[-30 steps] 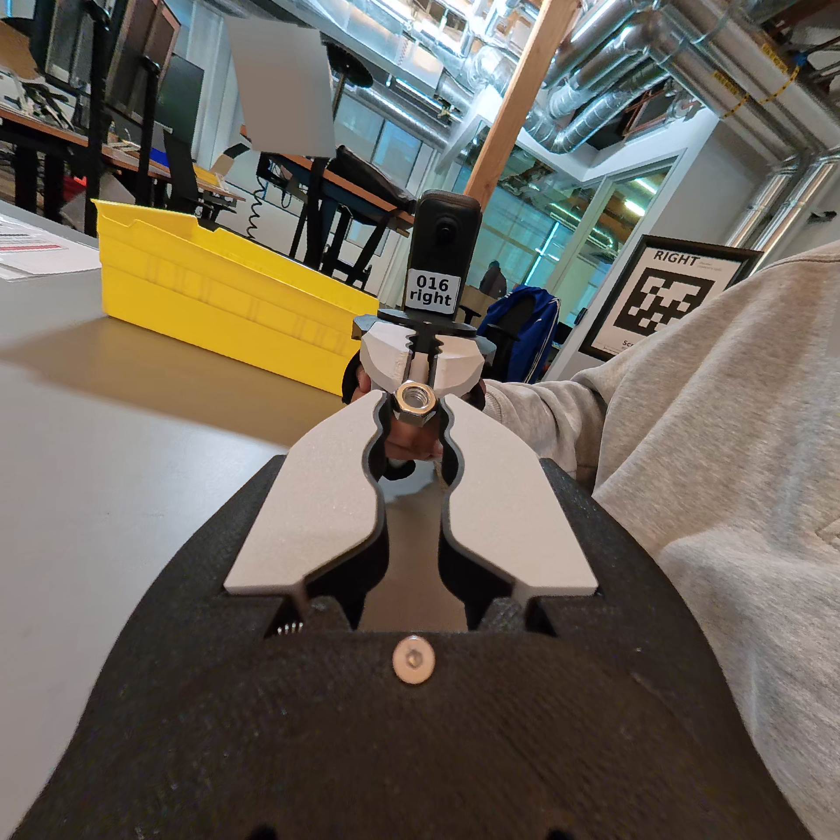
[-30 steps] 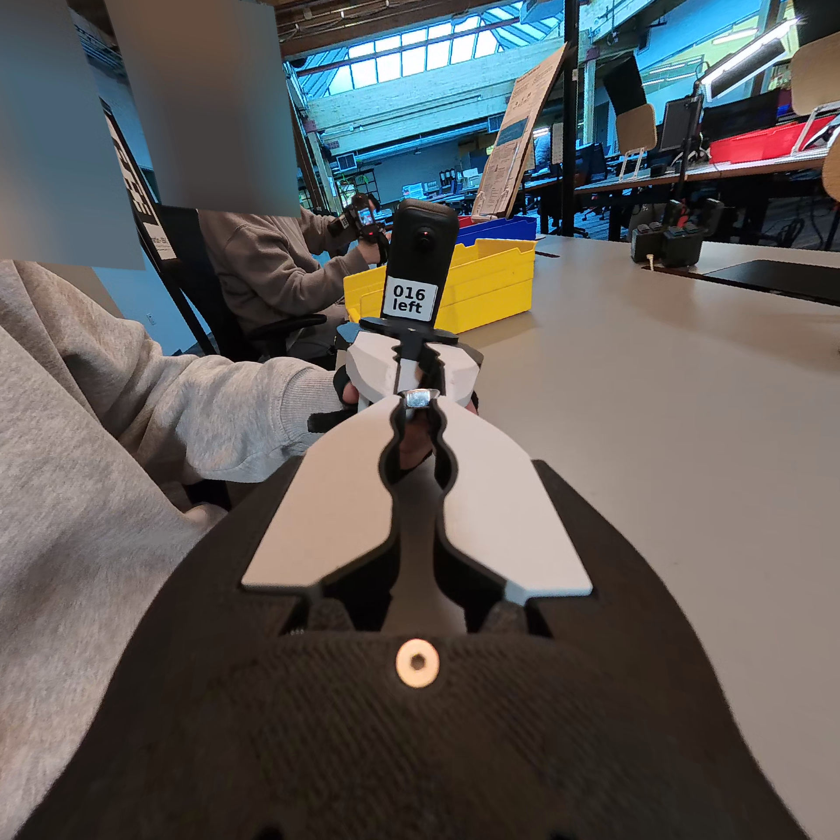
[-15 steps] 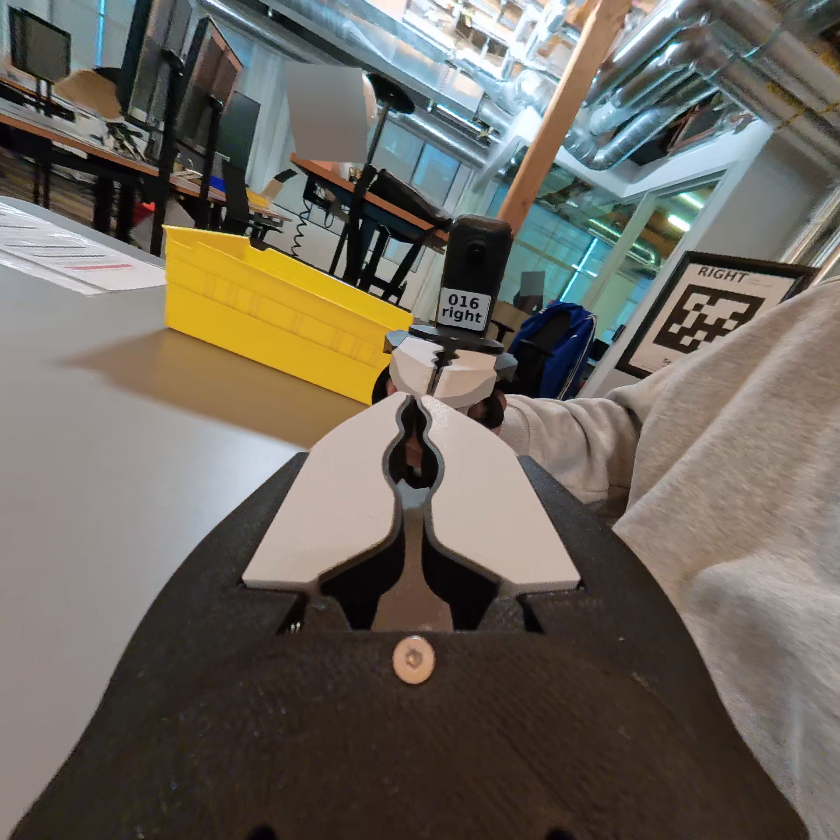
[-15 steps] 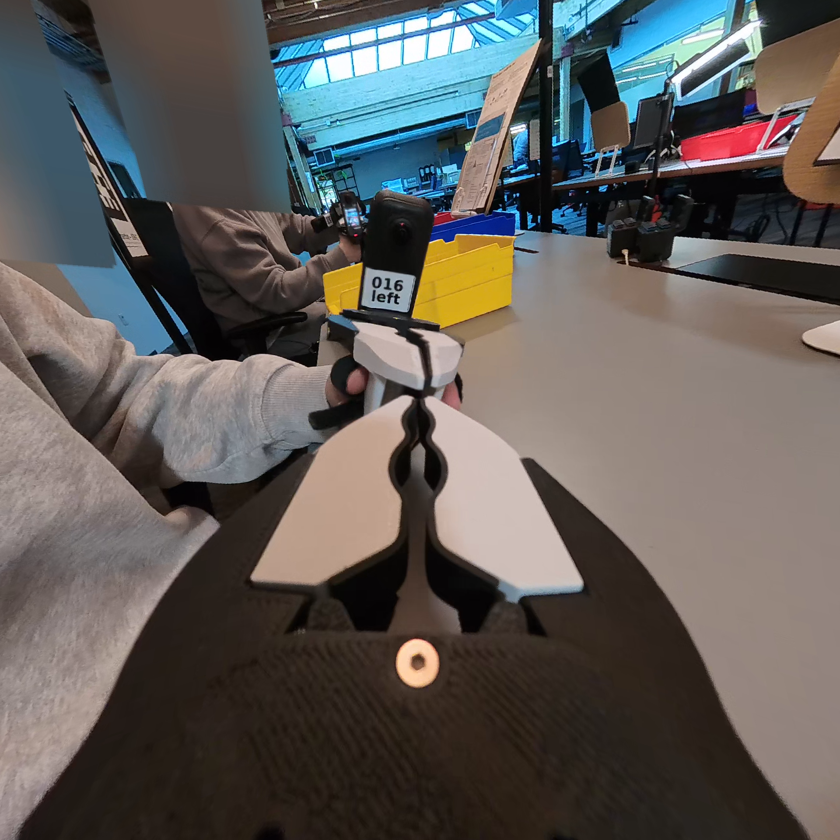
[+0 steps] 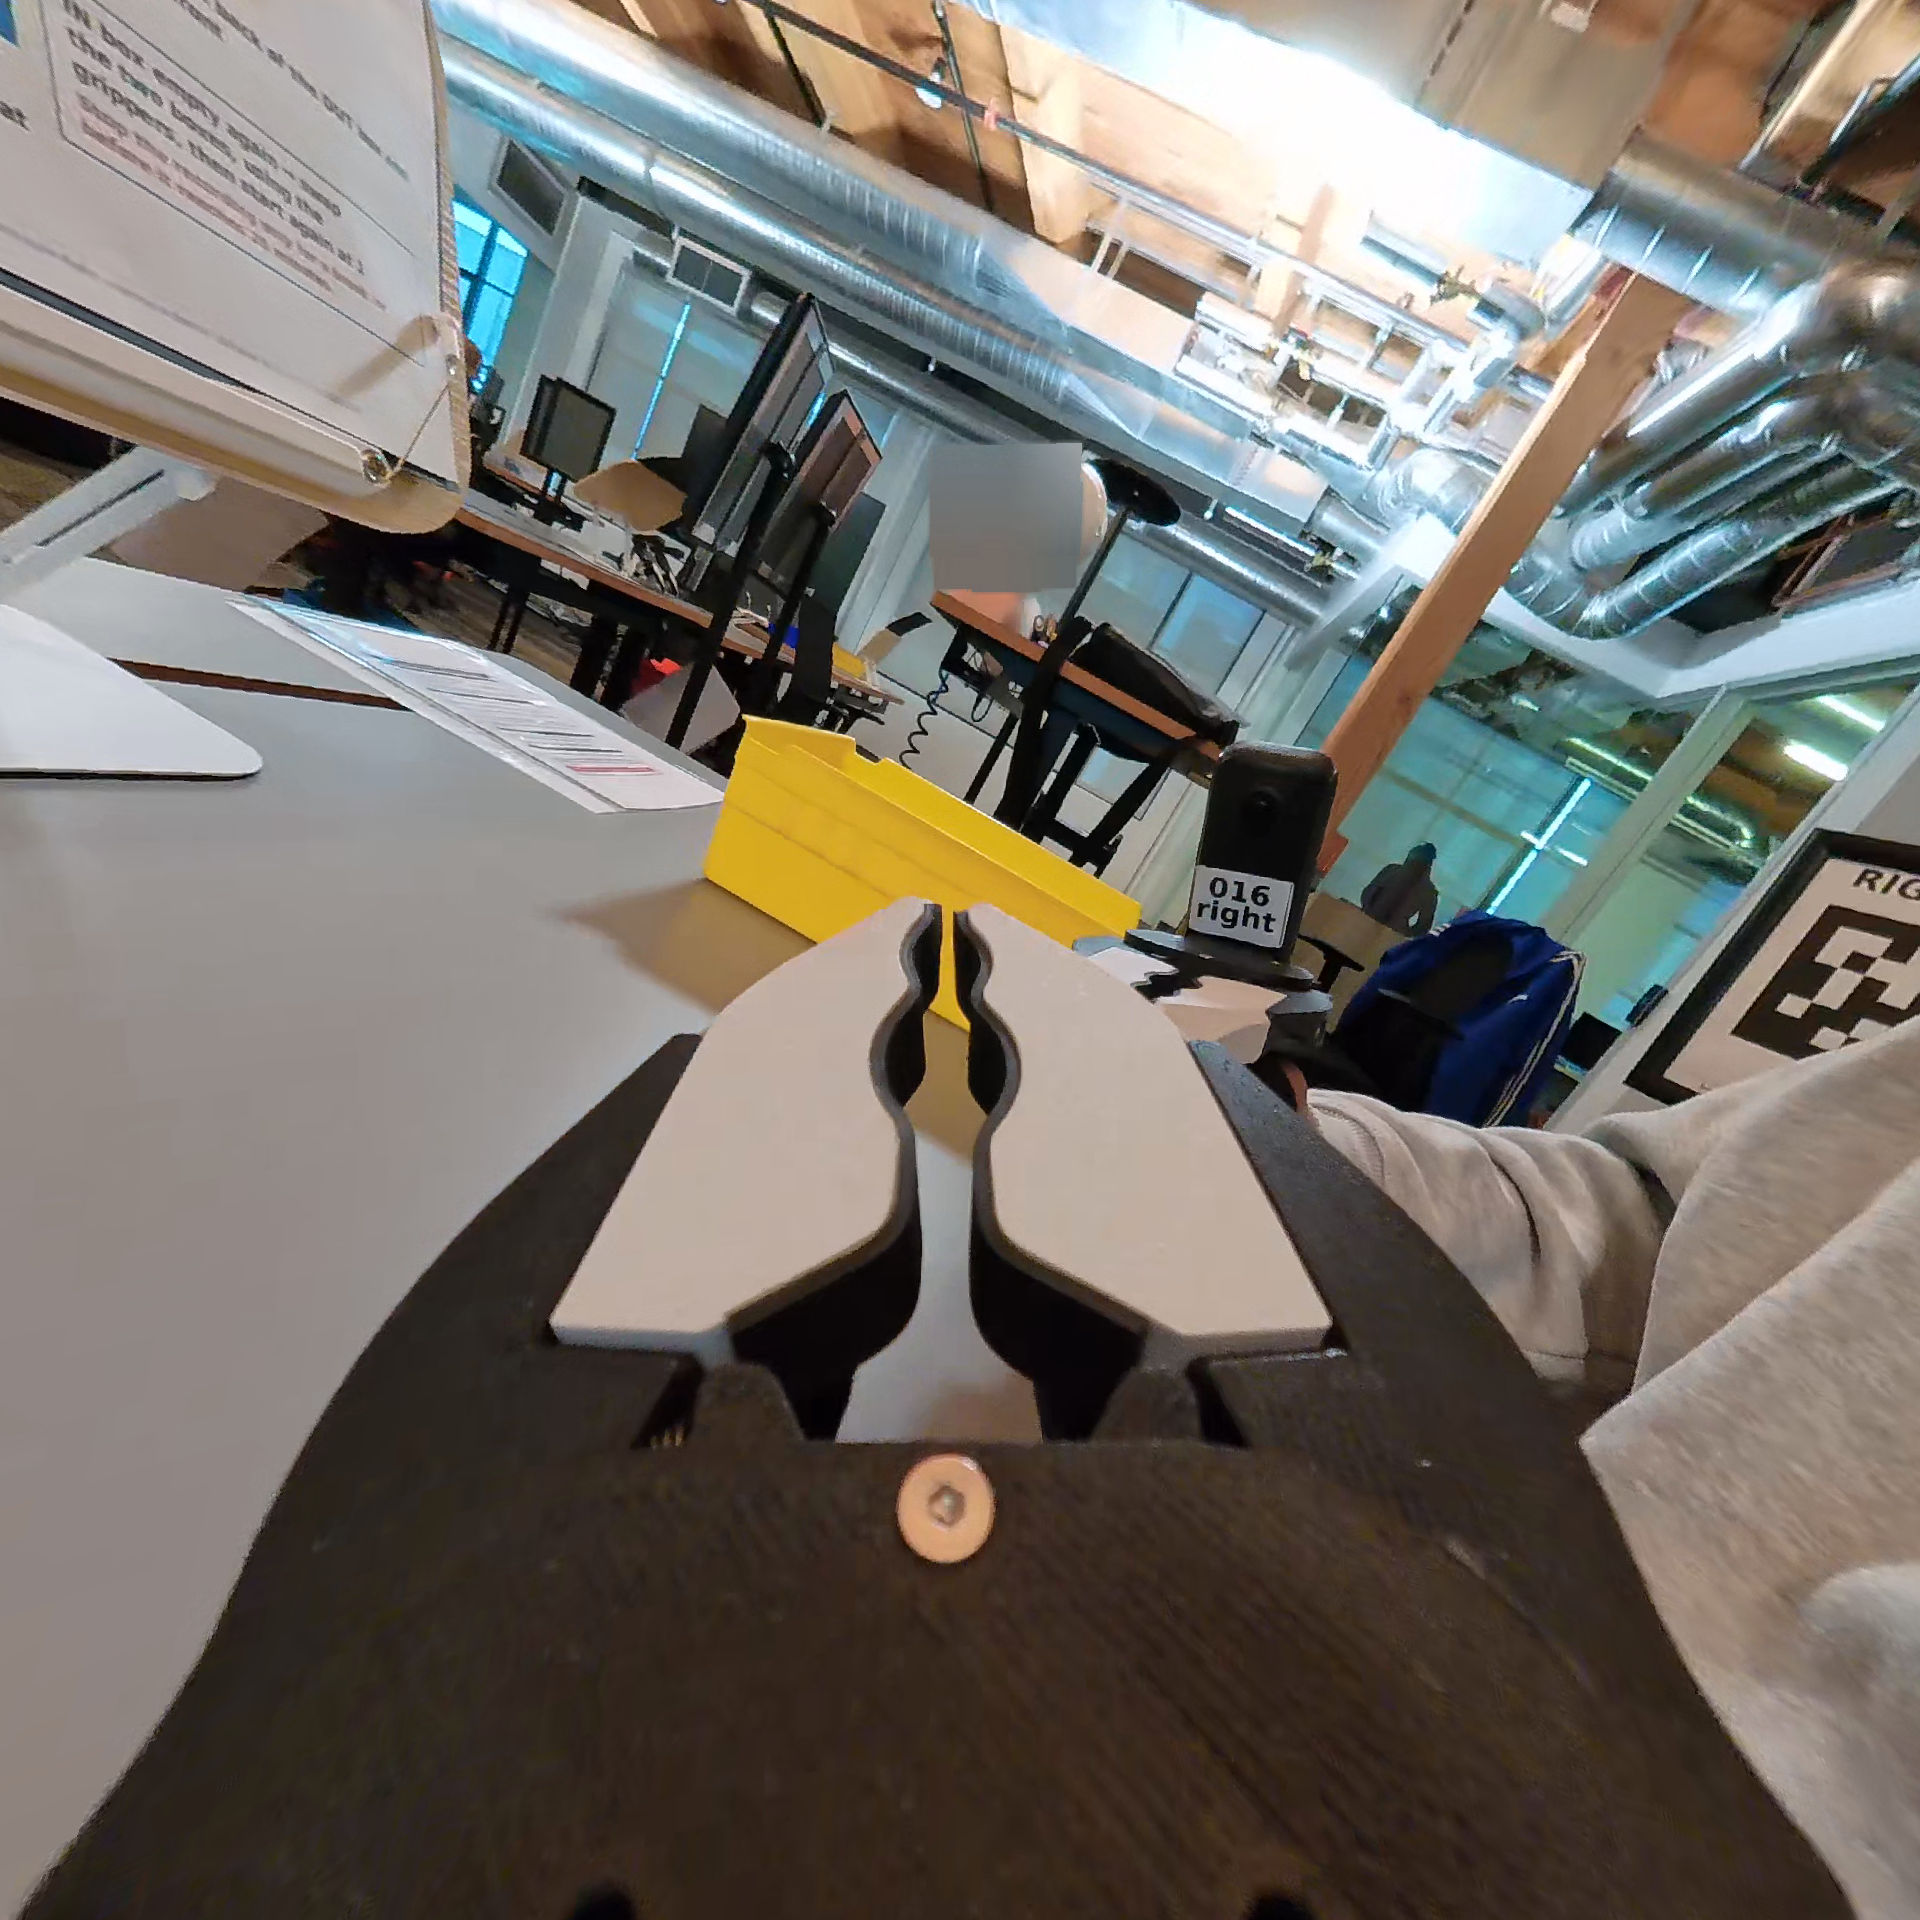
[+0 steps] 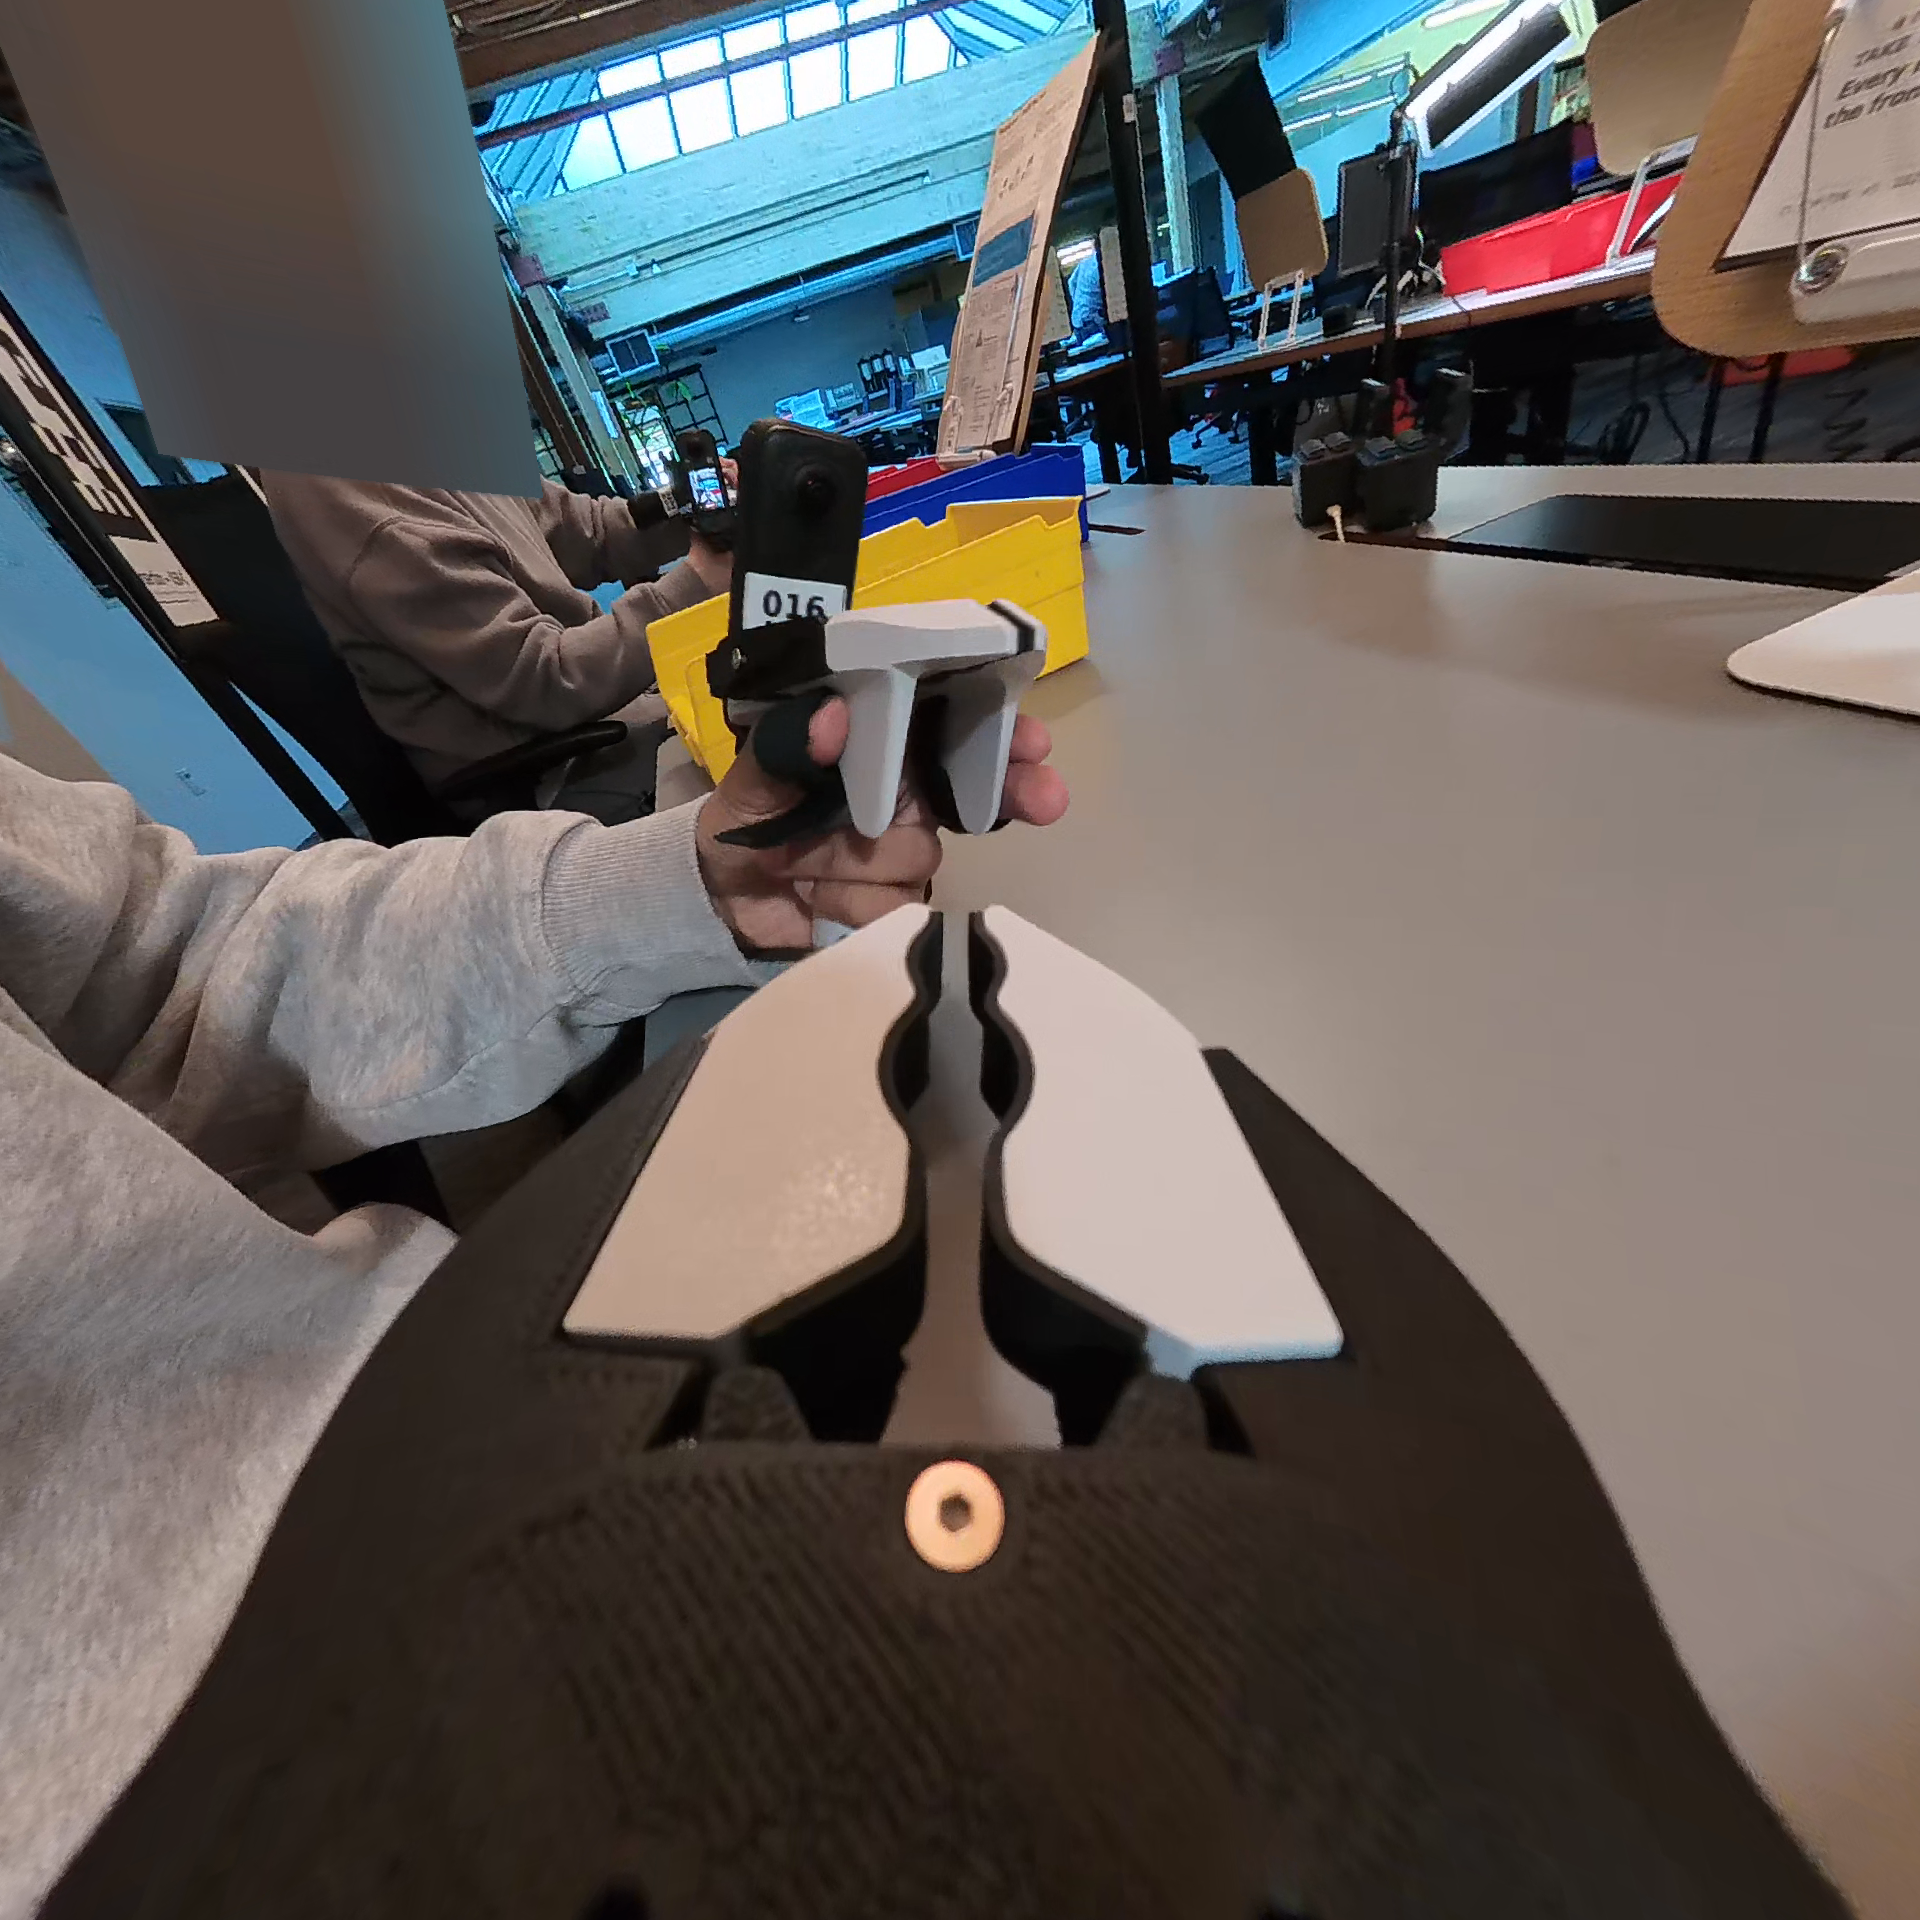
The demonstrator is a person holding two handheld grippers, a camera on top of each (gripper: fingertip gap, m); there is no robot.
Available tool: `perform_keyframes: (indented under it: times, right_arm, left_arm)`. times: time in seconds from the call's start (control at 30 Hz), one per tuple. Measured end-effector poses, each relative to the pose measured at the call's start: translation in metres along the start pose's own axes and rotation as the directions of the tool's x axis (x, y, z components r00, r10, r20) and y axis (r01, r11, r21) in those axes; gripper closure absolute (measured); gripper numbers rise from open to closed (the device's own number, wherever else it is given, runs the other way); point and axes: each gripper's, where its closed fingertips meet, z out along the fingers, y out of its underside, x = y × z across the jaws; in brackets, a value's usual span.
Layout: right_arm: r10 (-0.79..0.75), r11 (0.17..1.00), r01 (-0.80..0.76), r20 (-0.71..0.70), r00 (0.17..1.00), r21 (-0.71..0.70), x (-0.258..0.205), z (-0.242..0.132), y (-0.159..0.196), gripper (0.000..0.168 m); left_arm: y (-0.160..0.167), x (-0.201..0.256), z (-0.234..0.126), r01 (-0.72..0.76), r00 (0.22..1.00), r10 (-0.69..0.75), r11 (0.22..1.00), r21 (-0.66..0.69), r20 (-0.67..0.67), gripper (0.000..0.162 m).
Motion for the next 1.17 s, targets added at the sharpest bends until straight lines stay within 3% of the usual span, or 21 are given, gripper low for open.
perform_keyframes:
  times: [0.77,0.93,1.03,1.1,1.17]
  right_arm:
    - [0.051,0.999,-0.051,0.000,0.999,0.004,-0.004,-0.003,0.002,0.161]
    - [0.065,0.998,-0.065,0.013,0.998,0.018,-0.016,-0.007,0.003,0.161]
    - [0.055,0.998,-0.055,0.015,0.998,0.012,-0.026,-0.010,0.006,0.161]
    - [0.039,0.999,-0.040,0.020,0.999,0.012,-0.033,-0.011,0.007,0.161]
    - [0.025,1.000,-0.025,0.030,0.999,0.007,-0.040,-0.011,0.008,0.161]
  left_arm:
    - [0.023,0.027,0.009,-0.056,0.996,0.050,0.994,-0.091,-0.069,0.158]
    - [0.038,0.069,0.002,-0.088,0.988,0.061,0.977,-0.192,-0.141,0.159]
    - [0.065,0.128,-0.024,-0.094,0.948,-0.067,0.876,-0.474,-0.312,0.161]
    - [0.107,0.157,-0.055,-0.119,0.932,-0.167,0.697,-0.707,-0.322,0.157]
    - [0.156,0.161,-0.087,-0.139,0.958,-0.149,0.500,-0.855,-0.244,0.159]
